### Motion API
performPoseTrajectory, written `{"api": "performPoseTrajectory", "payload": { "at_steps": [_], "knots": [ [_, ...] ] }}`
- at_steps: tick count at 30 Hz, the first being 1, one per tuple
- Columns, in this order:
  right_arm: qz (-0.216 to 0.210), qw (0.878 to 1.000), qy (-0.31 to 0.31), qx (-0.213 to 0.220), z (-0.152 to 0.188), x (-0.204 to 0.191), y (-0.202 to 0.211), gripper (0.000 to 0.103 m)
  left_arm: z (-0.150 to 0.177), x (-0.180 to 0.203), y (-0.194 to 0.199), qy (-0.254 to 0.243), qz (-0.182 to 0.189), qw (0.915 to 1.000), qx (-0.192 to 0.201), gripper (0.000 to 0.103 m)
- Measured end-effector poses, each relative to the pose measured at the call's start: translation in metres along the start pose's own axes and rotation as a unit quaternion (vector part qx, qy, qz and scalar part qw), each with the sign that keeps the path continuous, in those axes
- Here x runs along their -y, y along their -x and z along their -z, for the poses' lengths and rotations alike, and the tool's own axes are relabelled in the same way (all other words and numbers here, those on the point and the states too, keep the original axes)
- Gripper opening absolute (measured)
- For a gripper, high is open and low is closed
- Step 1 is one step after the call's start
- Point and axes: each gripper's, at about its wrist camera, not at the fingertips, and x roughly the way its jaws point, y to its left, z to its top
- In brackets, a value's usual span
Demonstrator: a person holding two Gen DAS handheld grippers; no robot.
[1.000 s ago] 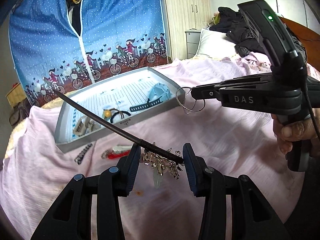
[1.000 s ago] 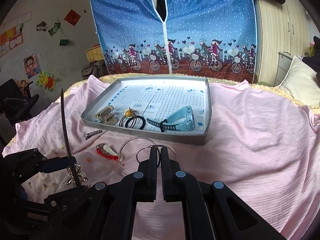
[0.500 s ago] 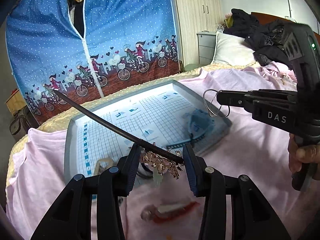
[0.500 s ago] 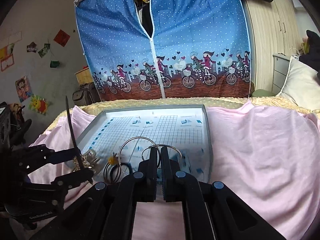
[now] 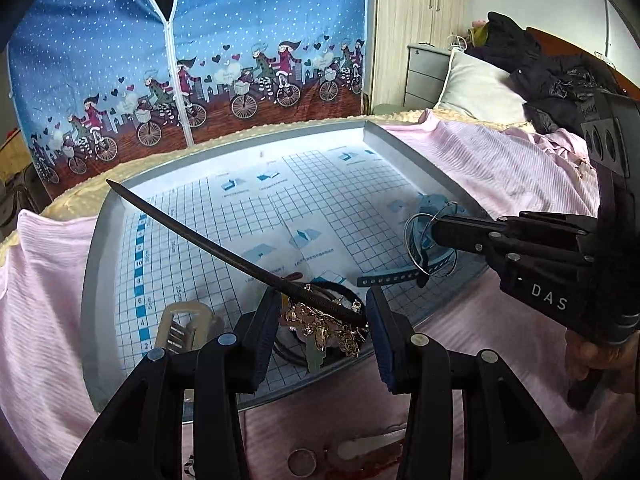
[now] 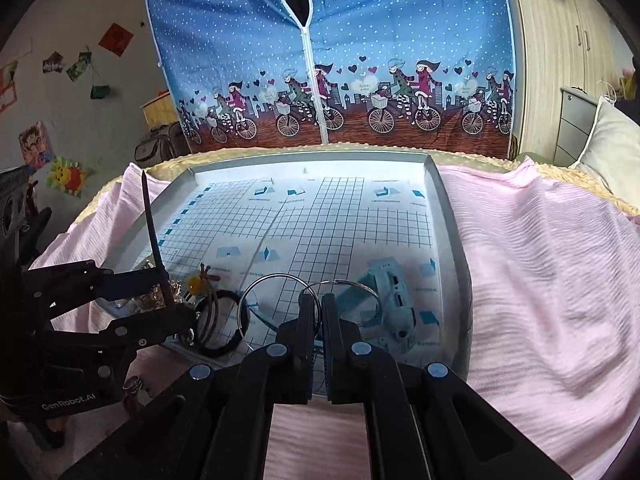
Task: Organize jewelry
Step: 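Lower the rings into the tray and open the right tool while the left tool releases the charm stick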
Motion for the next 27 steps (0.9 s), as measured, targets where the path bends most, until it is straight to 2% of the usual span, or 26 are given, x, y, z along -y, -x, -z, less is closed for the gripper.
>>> {"api": "performPoseTrajectory", "payload": {
  "at_steps": [9, 12, 13, 15, 17, 18, 19, 20, 22, 24, 25, 26, 27],
  "knots": [
    [0.006, 1.0, -0.01, -0.004, -0.001, 0.006, 0.0, 0.005, -0.002, -0.017, -0.004, 0.037, -0.008, 0.9991, -0.02, 0.04],
    [0.005, 1.0, -0.017, -0.003, -0.003, 0.008, 0.004, 0.005, -0.003, -0.018, 0.001, 0.041, -0.007, 0.9991, -0.01, 0.055],
    [0.004, 1.0, -0.019, -0.002, -0.004, 0.009, 0.005, 0.005, -0.004, -0.018, 0.004, 0.04, -0.01, 0.9991, -0.006, 0.064],
    [0.005, 1.0, -0.019, 0.001, -0.006, 0.009, 0.009, 0.005, -0.005, -0.018, 0.009, 0.038, -0.014, 0.9992, 0.002, 0.067],
    [0.005, 1.0, -0.022, 0.006, -0.007, 0.01, 0.013, 0.013, -0.007, -0.019, 0.014, 0.042, -0.023, 0.9988, 0.006, 0.068],
    [0.007, 1.0, -0.025, 0.01, -0.008, 0.011, 0.017, 0.021, -0.007, -0.021, 0.018, 0.046, -0.027, 0.9985, 0.011, 0.07],
    [0.008, 0.999, -0.027, 0.016, -0.008, 0.012, 0.022, 0.029, -0.006, -0.022, 0.022, 0.051, -0.031, 0.9981, 0.018, 0.079],
    [0.009, 0.999, -0.029, 0.022, -0.009, 0.012, 0.026, 0.032, -0.005, -0.024, 0.03, 0.059, -0.034, 0.9972, 0.031, 0.09],
    [0.012, 0.999, -0.031, 0.037, -0.01, 0.011, 0.038, 0.044, -0.003, -0.029, 0.044, 0.076, -0.04, 0.9947, 0.056, 0.099],
    [0.015, 0.998, -0.032, 0.054, -0.011, 0.01, 0.052, 0.053, -0.002, -0.034, 0.061, 0.093, -0.039, 0.9919, 0.078, 0.1],
    [0.018, 0.997, -0.031, 0.063, -0.011, 0.008, 0.059, 0.063, -0.001, -0.036, 0.071, 0.102, -0.039, 0.9901, 0.089, 0.1],
    [0.023, 0.996, -0.03, 0.075, -0.011, 0.007, 0.069, 0.068, -0.001, -0.037, 0.08, 0.109, -0.04, 0.9883, 0.099, 0.101],
    [0.027, 0.995, -0.029, 0.087, -0.011, 0.005, 0.079, 0.081, -0.001, -0.037, 0.091, 0.115, -0.043, 0.986, 0.113, 0.101]
  ]
}}
